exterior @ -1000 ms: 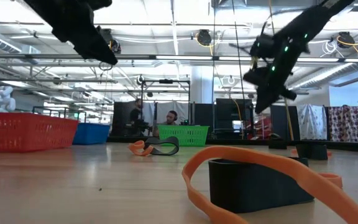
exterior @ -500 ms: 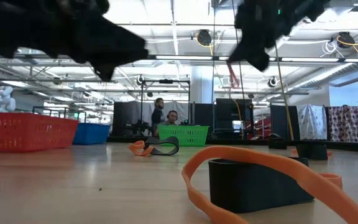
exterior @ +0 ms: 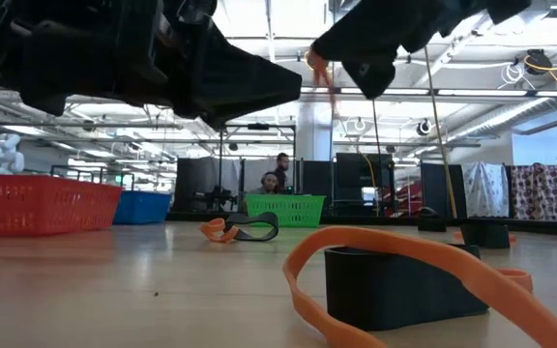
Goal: Sort rubber bands into baskets
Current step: Put the orange rubber band into the red bin
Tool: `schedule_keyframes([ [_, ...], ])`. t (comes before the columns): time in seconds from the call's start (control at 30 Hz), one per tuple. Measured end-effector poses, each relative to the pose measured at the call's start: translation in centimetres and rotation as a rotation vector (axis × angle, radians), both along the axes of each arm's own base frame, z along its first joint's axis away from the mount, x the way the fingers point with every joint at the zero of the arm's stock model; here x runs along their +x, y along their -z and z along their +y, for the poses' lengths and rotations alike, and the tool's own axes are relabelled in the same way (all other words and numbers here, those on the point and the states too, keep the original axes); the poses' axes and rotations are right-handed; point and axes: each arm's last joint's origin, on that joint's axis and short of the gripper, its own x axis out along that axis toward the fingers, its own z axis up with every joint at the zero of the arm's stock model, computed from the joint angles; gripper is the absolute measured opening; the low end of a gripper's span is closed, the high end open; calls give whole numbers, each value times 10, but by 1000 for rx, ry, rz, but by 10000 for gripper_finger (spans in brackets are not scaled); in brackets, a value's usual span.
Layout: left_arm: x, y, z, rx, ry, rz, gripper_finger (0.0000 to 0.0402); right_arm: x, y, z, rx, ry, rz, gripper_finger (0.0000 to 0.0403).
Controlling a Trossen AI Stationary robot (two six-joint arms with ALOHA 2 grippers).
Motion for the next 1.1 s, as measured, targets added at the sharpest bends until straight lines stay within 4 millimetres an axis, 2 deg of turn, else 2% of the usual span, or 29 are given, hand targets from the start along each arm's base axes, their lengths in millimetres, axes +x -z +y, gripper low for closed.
schedule_keyframes([
  [0.13, 0, 0, 0, 3, 5, -3, 114, 6, 16, 12, -23, 4, 4, 0],
  [0.3, 0, 1, -2, 1, 80, 11, 114, 12, 30, 16, -51, 41, 14, 0],
  [0.93, 2, 4, 2, 2, 77, 42, 113, 18, 32, 19, -35, 42, -37, 0],
  [1.1, 2, 4, 2, 1, 77, 43, 84, 18, 32, 19, -42, 38, -38, 0],
])
